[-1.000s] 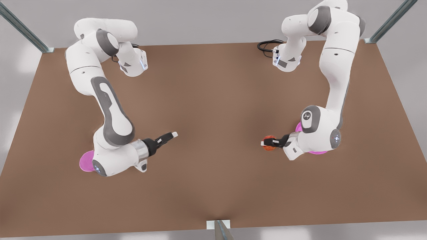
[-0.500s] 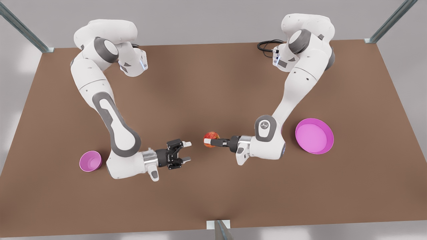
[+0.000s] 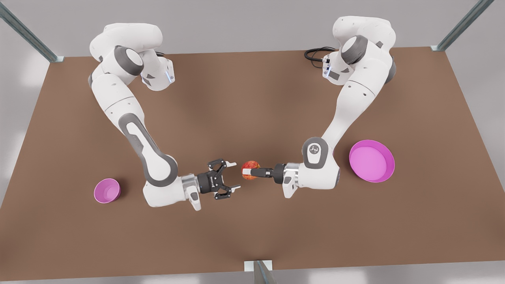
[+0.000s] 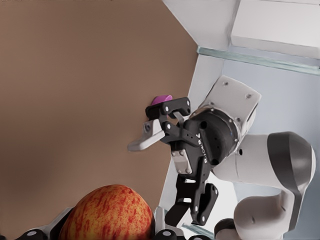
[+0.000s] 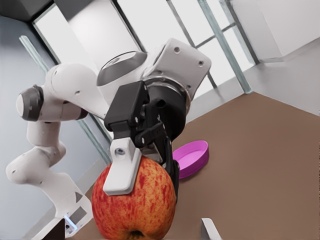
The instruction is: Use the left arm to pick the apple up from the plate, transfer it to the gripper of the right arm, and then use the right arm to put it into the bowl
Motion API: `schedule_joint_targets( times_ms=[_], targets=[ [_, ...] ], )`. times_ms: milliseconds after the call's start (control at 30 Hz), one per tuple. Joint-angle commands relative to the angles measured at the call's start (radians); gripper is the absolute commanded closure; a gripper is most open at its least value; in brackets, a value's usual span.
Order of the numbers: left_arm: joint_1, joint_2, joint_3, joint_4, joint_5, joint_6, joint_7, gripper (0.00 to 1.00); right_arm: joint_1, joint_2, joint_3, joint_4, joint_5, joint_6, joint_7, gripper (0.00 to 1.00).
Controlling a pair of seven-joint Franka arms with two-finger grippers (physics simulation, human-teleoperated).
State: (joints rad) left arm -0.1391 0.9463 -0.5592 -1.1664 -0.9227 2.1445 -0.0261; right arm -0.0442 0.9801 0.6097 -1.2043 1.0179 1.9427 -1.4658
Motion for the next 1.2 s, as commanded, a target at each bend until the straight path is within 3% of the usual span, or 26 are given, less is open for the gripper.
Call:
schedule_joint_targets(
  times_ms=[0, 1167],
  targets=[
    [0.001, -0.001, -0.001, 0.001, -0.002, 0.006, 0.112, 0.2, 0.007, 0.006, 0.001, 0.008, 0.022, 0.047, -0.447, 0.0],
    [-0.004, 0.0, -0.002, -0.001, -0.027, 0.032, 0.103, 0.19, 0.049, 0.012, 0.042, -0.066, 0.163, 0.068, -0.447, 0.0]
  ],
)
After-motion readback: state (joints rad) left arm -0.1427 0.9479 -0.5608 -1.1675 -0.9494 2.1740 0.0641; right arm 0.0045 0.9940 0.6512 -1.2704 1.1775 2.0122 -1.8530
